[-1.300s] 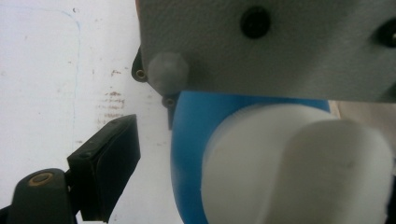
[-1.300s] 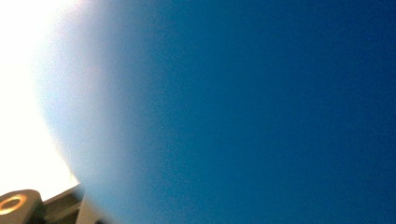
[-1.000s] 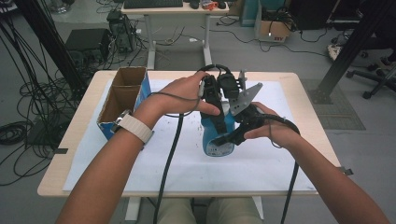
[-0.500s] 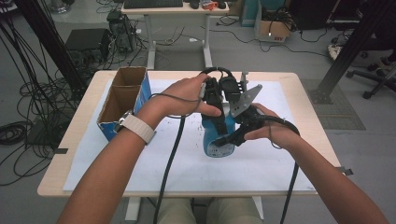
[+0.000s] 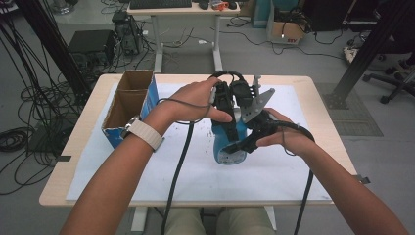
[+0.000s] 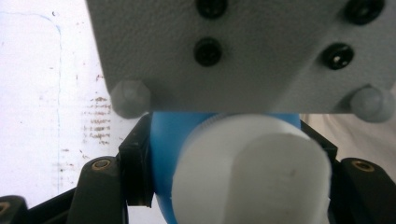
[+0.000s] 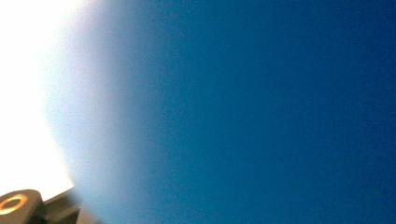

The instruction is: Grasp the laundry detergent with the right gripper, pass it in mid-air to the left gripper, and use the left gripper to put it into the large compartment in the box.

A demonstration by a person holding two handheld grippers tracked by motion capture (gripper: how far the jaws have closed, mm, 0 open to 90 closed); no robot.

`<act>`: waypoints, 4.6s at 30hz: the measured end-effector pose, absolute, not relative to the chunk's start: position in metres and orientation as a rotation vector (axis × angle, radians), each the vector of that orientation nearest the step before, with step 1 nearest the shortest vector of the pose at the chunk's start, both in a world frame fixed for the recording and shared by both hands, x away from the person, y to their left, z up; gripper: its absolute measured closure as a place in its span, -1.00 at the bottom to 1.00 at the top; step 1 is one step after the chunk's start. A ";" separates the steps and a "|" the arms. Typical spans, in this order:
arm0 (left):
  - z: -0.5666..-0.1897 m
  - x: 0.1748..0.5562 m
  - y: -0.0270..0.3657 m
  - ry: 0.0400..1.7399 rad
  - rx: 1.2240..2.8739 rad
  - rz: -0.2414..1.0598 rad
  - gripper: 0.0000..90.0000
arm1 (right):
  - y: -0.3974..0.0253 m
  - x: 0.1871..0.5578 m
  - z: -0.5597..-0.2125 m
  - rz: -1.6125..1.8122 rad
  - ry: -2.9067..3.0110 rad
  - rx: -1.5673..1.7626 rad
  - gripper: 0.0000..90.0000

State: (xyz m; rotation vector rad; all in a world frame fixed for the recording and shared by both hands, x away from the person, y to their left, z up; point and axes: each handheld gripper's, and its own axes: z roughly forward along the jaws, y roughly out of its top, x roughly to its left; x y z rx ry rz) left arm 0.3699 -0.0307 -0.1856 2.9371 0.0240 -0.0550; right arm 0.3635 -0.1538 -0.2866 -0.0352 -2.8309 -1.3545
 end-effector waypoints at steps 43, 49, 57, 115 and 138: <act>-0.182 0.369 -0.032 0.038 2.915 -0.046 -0.16 | -0.155 0.364 -0.280 -1.340 -2.841 -0.028 -0.03; -0.180 0.368 -0.031 0.046 2.916 -0.047 -0.16 | -0.155 0.365 -0.278 -1.328 -2.847 -0.012 -0.03; -0.176 0.368 -0.032 0.036 2.946 -0.033 -0.16 | -0.155 0.364 -0.277 -1.348 -2.843 -0.021 -0.03; -0.175 0.365 -0.030 0.105 2.929 -0.068 -0.17 | -0.153 0.363 -0.275 -1.352 -2.832 0.004 -0.03; -0.175 0.368 -0.031 0.047 2.936 -0.052 -0.17 | -0.154 0.364 -0.274 -1.339 -2.837 0.037 -0.03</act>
